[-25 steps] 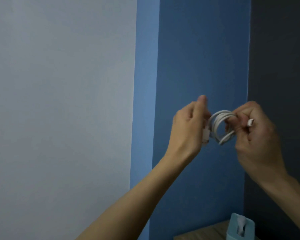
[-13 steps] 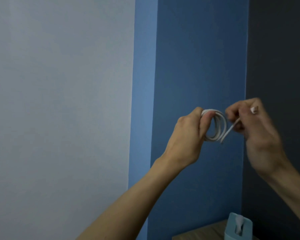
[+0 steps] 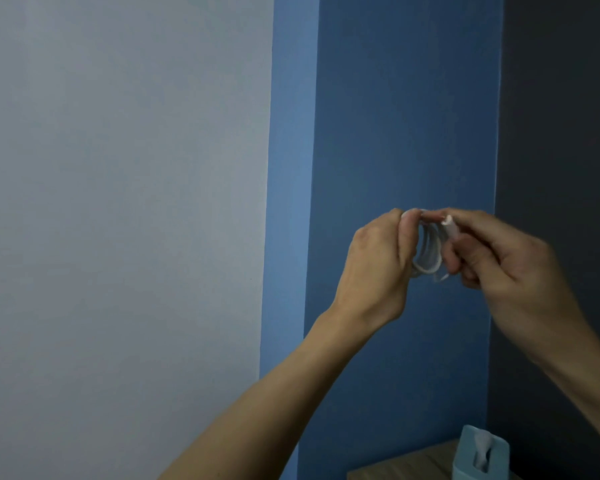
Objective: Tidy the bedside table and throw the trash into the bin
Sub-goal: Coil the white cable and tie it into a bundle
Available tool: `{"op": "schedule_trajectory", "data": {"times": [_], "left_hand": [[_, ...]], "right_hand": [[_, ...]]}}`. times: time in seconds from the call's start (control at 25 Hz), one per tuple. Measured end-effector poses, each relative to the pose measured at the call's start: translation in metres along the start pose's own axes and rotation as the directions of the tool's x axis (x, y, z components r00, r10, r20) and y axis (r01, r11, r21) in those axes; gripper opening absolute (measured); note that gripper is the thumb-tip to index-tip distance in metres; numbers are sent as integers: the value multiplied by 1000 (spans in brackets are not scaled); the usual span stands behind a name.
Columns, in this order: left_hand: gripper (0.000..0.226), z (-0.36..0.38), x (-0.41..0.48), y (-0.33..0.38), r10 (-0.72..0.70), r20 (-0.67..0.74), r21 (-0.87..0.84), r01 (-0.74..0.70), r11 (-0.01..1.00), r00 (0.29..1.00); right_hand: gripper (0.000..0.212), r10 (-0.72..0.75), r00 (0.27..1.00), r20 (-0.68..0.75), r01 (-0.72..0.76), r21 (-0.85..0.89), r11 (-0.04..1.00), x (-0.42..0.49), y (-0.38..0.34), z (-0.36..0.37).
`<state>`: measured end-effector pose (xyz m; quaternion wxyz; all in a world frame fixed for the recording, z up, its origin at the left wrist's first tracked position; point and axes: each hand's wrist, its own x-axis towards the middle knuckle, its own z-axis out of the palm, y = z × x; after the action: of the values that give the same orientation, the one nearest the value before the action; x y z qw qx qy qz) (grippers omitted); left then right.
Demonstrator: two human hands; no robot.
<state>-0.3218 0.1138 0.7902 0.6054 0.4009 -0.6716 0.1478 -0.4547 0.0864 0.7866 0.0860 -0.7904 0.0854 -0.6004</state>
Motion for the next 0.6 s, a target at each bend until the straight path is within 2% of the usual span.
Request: {"op": "schedule_trajectory", "data": {"times": [0.08, 0.2, 0.32, 0.44, 0.52, 0.6], "left_hand": [[38, 0, -1, 1, -56, 14, -61, 57, 997, 998], [39, -1, 0, 0, -101, -6, -125, 99, 987, 995], [34, 0, -1, -1, -93, -5, -117, 92, 989, 996], [25, 1, -3, 1, -34, 29, -70, 36, 997, 999], [23, 0, -6, 2, 2, 62, -42, 1, 999, 998], [24, 0, -8, 2, 37, 93, -48, -33, 998, 995]], "right_hand": [[8, 55, 998, -26, -54, 22, 998, 0, -1, -1], [6, 56, 998, -42, -59, -88, 994, 0, -8, -2], [12, 84, 995, -62, -93, -159, 983, 2, -14, -2], [27, 210, 972, -108, -227, -181, 957, 7, -15, 2], [38, 247, 952, -179, -294, -322, 900, 9, -13, 3], [54, 216, 945, -245, -319, -550, 772, 10, -11, 2]]}}
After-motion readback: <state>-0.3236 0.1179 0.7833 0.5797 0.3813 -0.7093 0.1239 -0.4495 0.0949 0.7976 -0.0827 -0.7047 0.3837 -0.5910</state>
